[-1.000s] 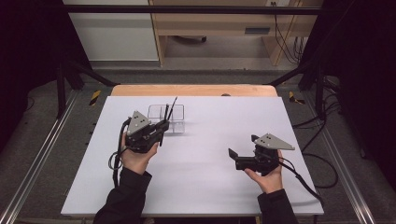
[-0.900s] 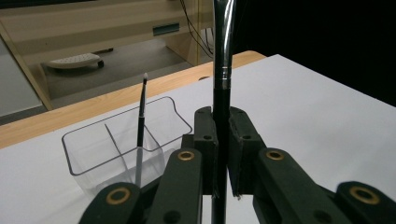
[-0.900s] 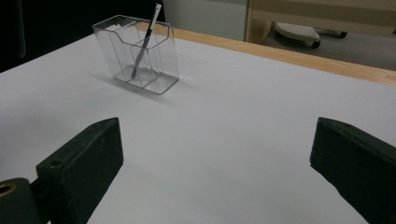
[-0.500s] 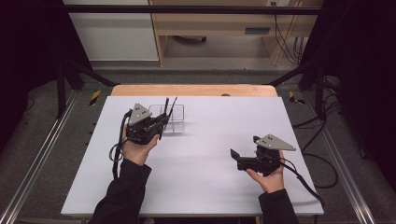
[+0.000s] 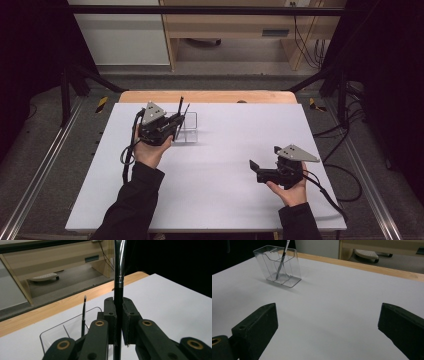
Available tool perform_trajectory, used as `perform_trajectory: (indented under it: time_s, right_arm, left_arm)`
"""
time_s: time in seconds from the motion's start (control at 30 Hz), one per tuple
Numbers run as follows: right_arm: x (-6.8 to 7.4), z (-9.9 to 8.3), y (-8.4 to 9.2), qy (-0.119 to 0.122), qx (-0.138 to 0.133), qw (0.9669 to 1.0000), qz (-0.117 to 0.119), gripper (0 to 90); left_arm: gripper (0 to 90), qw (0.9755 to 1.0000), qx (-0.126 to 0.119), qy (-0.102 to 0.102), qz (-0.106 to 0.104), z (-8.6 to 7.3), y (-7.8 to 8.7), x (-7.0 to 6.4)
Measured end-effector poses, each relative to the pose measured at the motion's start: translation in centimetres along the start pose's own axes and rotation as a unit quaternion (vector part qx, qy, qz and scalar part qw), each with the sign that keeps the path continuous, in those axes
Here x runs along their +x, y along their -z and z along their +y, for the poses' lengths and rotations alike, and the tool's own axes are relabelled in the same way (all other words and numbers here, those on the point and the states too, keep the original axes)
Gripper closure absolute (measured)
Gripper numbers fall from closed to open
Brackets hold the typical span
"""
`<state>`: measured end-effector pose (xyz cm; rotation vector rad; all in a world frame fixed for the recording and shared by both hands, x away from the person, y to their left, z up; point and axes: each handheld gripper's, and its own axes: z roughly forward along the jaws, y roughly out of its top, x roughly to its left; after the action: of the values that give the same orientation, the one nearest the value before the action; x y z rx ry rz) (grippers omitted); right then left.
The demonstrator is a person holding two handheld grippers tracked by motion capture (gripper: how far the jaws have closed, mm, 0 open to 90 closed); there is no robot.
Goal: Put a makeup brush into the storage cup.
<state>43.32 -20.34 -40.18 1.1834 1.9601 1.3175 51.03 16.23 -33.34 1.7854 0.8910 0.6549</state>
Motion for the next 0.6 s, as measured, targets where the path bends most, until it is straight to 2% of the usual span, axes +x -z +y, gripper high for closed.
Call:
perform_trajectory:
  time_s: [0.6]
  right_arm:
    - [-0.6,-0.3,0.2,-0.01,-0.001,0.9999,-0.004,3.4]
  left_arm:
    - [82.8,1.0,0.004,0.002,0.007,0.8,-2.2,1.5]
